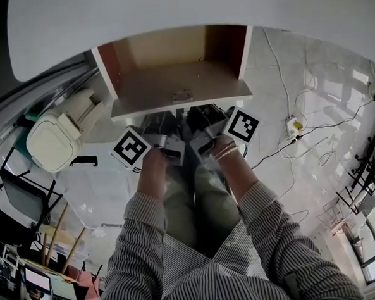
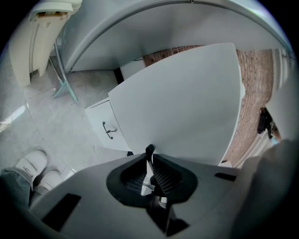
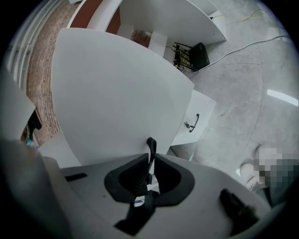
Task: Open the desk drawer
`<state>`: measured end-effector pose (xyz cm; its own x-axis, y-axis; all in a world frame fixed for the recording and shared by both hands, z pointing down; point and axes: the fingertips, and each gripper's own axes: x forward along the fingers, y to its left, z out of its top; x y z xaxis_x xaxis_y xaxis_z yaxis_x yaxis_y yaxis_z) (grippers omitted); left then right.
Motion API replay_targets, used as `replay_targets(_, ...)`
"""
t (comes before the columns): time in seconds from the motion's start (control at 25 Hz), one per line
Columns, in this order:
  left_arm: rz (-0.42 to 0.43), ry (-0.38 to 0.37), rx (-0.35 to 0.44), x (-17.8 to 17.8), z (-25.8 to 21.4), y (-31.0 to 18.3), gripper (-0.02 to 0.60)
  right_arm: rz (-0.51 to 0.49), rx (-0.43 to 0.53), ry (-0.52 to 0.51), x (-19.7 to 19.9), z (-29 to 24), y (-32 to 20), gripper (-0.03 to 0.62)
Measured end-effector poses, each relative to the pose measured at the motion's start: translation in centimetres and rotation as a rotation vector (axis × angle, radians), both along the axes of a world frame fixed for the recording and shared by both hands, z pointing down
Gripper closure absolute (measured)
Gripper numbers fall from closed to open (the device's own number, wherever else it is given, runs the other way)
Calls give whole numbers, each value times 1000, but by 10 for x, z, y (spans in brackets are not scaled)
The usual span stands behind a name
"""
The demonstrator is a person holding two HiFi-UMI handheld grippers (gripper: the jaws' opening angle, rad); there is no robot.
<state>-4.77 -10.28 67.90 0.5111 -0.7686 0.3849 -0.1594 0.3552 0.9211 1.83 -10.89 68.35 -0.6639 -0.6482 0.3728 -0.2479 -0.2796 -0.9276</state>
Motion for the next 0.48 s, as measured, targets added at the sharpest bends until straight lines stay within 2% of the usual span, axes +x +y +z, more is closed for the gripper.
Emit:
replay_targets(0.32,-2,7,-3,1,-5,3,535,-10,3,-6,-1,-3,1,554)
replay_targets(0.48,1,13,-14,3,-9,8,535,-16,-14,-2,-1,-7,5,526)
